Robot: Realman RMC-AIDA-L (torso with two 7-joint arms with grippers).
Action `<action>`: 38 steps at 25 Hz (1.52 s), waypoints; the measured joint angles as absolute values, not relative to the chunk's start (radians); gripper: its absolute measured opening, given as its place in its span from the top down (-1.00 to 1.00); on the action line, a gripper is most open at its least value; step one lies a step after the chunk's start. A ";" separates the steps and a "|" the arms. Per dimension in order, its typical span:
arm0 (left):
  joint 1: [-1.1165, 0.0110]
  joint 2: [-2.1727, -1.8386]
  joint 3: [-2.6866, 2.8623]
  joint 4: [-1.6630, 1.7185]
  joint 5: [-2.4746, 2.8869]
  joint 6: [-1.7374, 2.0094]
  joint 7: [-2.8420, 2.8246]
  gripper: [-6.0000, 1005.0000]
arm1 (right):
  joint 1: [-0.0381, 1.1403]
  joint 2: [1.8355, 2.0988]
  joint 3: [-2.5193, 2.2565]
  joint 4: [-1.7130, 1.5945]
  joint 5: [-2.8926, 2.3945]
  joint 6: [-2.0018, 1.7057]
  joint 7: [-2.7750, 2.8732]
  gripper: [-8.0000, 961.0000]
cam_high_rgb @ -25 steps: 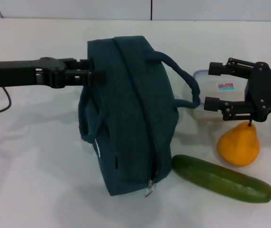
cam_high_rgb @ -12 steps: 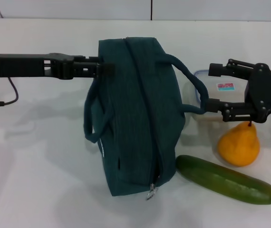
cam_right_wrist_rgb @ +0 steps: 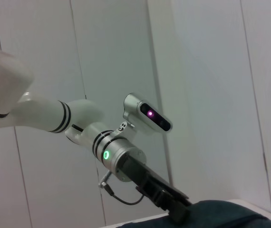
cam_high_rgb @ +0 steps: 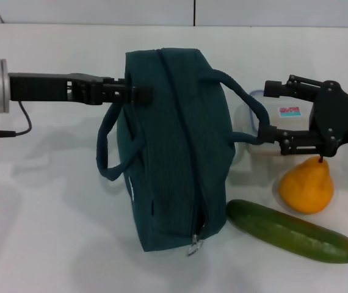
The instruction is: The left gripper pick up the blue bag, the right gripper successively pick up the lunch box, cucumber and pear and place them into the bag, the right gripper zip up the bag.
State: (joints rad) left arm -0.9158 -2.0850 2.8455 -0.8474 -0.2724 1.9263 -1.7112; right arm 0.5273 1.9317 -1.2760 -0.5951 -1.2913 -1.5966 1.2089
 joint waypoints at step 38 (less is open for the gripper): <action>-0.955 -2.078 2.845 -0.706 -0.292 1.820 -1.478 0.82 | 0.476 2.023 -1.110 -0.203 -0.951 -1.550 1.094 -0.75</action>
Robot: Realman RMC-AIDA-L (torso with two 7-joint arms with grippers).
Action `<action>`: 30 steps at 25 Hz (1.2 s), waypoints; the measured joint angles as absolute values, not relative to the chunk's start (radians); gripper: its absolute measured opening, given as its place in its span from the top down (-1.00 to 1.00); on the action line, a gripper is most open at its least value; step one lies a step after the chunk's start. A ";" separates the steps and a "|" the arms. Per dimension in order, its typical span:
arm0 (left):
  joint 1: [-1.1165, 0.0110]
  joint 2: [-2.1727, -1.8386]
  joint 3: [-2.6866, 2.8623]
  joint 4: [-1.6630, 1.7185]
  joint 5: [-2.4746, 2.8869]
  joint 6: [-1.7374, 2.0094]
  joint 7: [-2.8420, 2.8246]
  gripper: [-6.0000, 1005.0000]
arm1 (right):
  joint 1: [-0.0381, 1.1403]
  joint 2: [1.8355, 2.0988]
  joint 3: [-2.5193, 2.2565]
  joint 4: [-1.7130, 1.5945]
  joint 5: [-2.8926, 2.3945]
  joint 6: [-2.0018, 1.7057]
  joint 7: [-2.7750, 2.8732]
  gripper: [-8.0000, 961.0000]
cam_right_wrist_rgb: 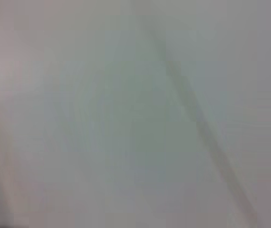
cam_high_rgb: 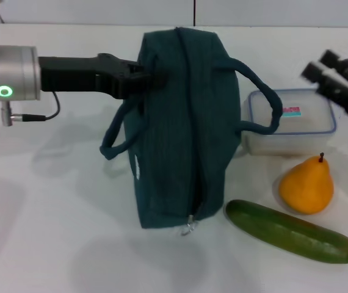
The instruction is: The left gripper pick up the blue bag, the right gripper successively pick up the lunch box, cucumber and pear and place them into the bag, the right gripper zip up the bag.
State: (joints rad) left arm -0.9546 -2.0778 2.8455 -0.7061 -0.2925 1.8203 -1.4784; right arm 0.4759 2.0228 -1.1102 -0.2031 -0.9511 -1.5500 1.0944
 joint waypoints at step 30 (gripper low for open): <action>-0.996 -2.084 2.845 -0.649 -0.233 1.795 -1.456 0.83 | 0.444 2.028 -1.076 0.065 -0.711 -1.379 1.405 -0.74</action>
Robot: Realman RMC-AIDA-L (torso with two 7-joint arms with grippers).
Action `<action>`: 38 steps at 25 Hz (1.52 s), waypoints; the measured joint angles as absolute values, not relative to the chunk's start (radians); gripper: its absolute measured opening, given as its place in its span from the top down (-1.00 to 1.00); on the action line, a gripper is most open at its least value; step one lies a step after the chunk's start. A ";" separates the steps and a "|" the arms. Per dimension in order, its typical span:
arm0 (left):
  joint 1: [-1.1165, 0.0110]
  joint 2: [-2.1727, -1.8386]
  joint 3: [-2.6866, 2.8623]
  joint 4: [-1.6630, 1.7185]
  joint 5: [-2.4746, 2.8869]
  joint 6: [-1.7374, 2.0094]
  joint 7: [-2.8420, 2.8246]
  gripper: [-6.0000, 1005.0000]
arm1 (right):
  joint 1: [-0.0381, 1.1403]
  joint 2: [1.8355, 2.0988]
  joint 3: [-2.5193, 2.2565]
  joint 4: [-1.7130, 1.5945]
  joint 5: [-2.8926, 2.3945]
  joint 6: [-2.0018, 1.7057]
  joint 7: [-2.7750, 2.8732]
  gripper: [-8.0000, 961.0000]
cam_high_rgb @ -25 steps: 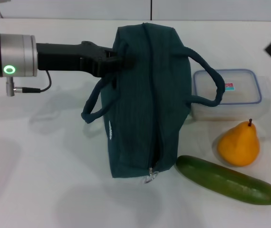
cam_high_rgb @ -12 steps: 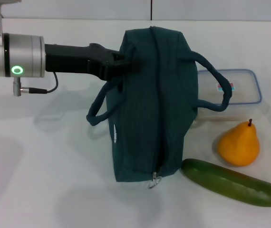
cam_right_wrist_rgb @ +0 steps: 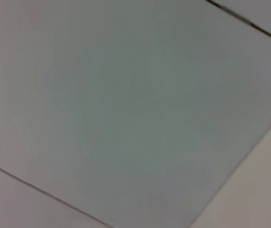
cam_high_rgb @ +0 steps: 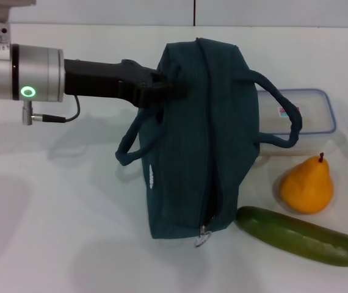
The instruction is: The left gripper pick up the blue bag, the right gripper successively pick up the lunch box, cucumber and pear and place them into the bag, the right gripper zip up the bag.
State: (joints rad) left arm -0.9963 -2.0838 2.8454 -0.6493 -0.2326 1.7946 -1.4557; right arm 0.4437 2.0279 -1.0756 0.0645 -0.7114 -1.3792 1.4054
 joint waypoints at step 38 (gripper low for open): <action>-0.986 -2.084 2.845 -0.617 -0.233 1.796 -1.431 0.83 | 0.546 2.028 -1.066 0.057 -0.830 -1.283 1.614 -0.73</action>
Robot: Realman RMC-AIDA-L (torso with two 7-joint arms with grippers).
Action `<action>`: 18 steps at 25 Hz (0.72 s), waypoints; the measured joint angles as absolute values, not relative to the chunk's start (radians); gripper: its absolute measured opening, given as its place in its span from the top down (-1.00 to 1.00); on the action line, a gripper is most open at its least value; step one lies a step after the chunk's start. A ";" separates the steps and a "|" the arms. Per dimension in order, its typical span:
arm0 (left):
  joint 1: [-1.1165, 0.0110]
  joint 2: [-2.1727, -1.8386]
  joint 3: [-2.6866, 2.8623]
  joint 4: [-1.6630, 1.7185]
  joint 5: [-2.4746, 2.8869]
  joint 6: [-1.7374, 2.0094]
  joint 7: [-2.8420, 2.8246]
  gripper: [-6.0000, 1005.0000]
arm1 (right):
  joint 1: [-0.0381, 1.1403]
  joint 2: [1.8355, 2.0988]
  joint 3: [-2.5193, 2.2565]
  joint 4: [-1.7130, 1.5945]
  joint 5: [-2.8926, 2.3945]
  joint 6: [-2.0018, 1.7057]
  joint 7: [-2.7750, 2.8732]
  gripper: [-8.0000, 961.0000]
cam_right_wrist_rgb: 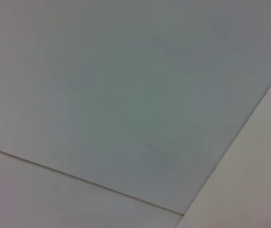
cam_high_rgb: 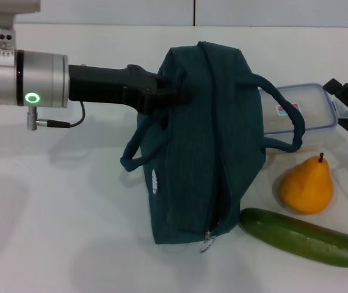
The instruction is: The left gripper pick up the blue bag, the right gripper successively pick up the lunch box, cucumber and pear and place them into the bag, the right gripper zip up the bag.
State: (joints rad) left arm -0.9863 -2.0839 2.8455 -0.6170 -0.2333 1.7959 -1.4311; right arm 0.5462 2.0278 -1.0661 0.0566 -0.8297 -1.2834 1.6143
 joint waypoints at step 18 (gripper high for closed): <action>-0.987 -2.085 2.845 -0.607 -0.238 1.796 -1.407 0.83 | 0.550 2.028 -1.066 0.042 -0.828 -1.214 1.640 0.22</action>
State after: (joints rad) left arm -0.9874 -2.0847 2.8454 -0.6072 -0.2380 1.7960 -1.4069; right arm 0.5504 2.0278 -1.0660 0.0418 -0.8283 -1.2144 1.6398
